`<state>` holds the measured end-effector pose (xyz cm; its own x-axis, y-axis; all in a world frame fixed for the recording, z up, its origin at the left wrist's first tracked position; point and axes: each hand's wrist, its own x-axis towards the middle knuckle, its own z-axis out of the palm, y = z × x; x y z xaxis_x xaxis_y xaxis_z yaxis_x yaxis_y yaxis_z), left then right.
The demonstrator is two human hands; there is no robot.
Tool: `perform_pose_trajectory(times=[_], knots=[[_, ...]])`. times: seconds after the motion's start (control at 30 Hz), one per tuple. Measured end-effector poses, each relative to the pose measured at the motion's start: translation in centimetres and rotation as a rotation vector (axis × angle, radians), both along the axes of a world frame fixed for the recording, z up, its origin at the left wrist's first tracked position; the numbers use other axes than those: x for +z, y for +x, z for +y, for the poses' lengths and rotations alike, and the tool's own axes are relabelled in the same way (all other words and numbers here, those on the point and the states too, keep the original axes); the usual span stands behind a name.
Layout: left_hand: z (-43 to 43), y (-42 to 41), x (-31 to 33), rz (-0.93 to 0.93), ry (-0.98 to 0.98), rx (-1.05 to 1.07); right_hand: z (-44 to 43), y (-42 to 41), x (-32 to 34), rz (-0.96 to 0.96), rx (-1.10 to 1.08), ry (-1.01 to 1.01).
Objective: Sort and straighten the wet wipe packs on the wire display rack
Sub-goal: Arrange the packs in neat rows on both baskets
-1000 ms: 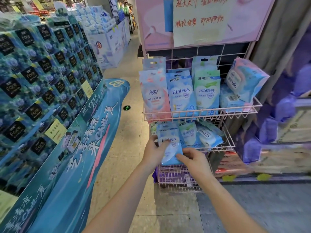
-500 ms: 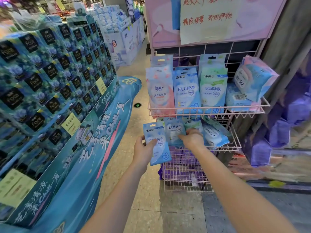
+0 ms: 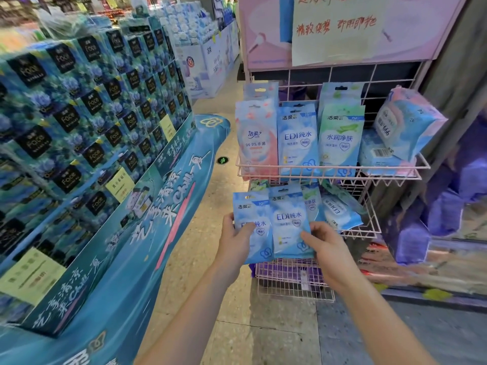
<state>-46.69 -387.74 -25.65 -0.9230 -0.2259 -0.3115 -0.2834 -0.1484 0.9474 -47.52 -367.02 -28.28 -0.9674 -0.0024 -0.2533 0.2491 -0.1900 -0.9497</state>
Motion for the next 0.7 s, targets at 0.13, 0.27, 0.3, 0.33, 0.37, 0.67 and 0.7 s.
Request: perform_pose_trajectory(times=[0.13, 0.27, 0.3, 0.33, 0.37, 0.67, 0.7], knots=[[1.0, 1.6, 1.7, 0.074, 0.021, -0.024, 2.4, 1.7, 1.1, 0.045, 0.047, -0.101], [2.2, 1.7, 4.5, 0.206, -0.020, -0.105, 4.3, 2.5, 3.9, 0.171, 0.046, -0.118], [2.4, 1.5, 5.2, 0.229, -0.031, -0.113, 4.6, 2.4, 5.0, 0.215, 0.047, -0.103], [2.7, 1.3, 5.9, 0.249, -0.037, -0.114, 4.9, 2.2, 6.2, 0.258, 0.052, -0.084], [2.9, 1.2, 6.5, 0.268, -0.042, -0.113, 5.3, 1.7, 7.4, 0.296, 0.055, -0.058], [3.3, -0.7, 10.1, 0.412, -0.078, -0.058, 4.4, -6.0, 17.8, 0.585, -0.086, 0.364], [3.1, -0.9, 10.4, 0.421, -0.083, -0.047, 4.0, -7.2, 18.2, 0.594, -0.089, 0.432]])
